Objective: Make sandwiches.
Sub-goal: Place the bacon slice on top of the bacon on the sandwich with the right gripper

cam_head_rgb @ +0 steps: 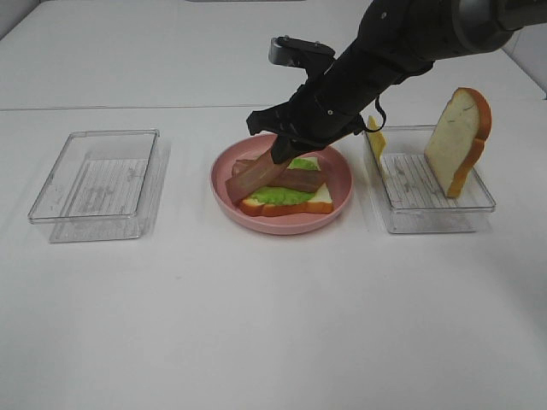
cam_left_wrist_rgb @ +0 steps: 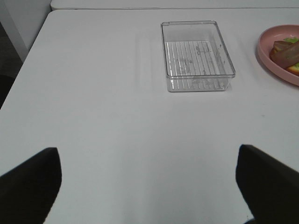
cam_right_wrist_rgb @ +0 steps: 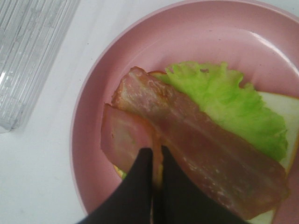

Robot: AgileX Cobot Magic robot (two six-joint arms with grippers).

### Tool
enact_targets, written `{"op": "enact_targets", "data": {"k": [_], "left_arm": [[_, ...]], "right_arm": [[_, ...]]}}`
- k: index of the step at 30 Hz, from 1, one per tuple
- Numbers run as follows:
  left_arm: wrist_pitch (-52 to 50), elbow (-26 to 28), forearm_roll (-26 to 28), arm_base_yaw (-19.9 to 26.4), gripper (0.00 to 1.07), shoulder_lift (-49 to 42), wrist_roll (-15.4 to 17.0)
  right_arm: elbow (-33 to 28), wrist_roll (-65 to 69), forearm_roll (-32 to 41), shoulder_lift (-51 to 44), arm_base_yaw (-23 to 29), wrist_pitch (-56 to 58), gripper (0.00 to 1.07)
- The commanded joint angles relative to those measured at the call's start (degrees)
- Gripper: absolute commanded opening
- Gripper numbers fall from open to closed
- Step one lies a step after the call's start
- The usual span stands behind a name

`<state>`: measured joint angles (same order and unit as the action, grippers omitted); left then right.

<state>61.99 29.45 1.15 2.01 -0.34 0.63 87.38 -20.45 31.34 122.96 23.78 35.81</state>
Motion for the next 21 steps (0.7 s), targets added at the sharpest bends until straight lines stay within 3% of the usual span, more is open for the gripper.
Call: {"op": "enact_targets", "data": {"k": [1, 12, 14, 15, 16, 17, 18, 19, 20, 21], "left_arm": [[-0.3, 0.0, 0.3, 0.2, 0.95, -1.0, -0.1], [-0.3, 0.0, 0.3, 0.2, 0.95, -1.0, -0.1], [-0.3, 0.0, 0.3, 0.2, 0.95, -1.0, -0.1], [-0.3, 0.0, 0.3, 0.2, 0.95, -1.0, -0.1], [-0.3, 0.0, 0.3, 0.2, 0.95, -1.0, -0.1], [-0.3, 0.0, 0.3, 0.2, 0.95, -1.0, -0.1], [-0.3, 0.0, 0.3, 0.2, 0.95, -1.0, -0.1], [-0.3, 0.0, 0.3, 0.2, 0.95, -1.0, -0.1], [-0.3, 0.0, 0.3, 0.2, 0.95, -1.0, -0.1], [-0.3, 0.0, 0.3, 0.2, 0.95, -1.0, -0.1]], "right_arm": [[0.2, 0.2, -3.4, 0.2, -0.2, -1.4, 0.0], [0.2, 0.2, -6.3, 0.2, -0.2, -1.4, 0.03], [0.2, 0.2, -7.0, 0.2, -0.2, -1.4, 0.15], [0.2, 0.2, -7.0, 0.2, -0.2, -1.4, 0.15], [0.2, 0.5, -7.2, 0.2, -0.2, -1.3, 0.3], [0.2, 0.5, -7.2, 0.2, -0.2, -1.3, 0.3], [0.2, 2.5, -7.0, 0.0, -0.2, -1.1, 0.49], [0.2, 3.8, -7.0, -0.1, -0.2, -1.1, 0.58], [0.2, 3.8, -7.0, -0.1, -0.2, -1.1, 0.58], [0.2, 6.1, -7.2, -0.3, -0.2, -0.6, 0.82]]}}
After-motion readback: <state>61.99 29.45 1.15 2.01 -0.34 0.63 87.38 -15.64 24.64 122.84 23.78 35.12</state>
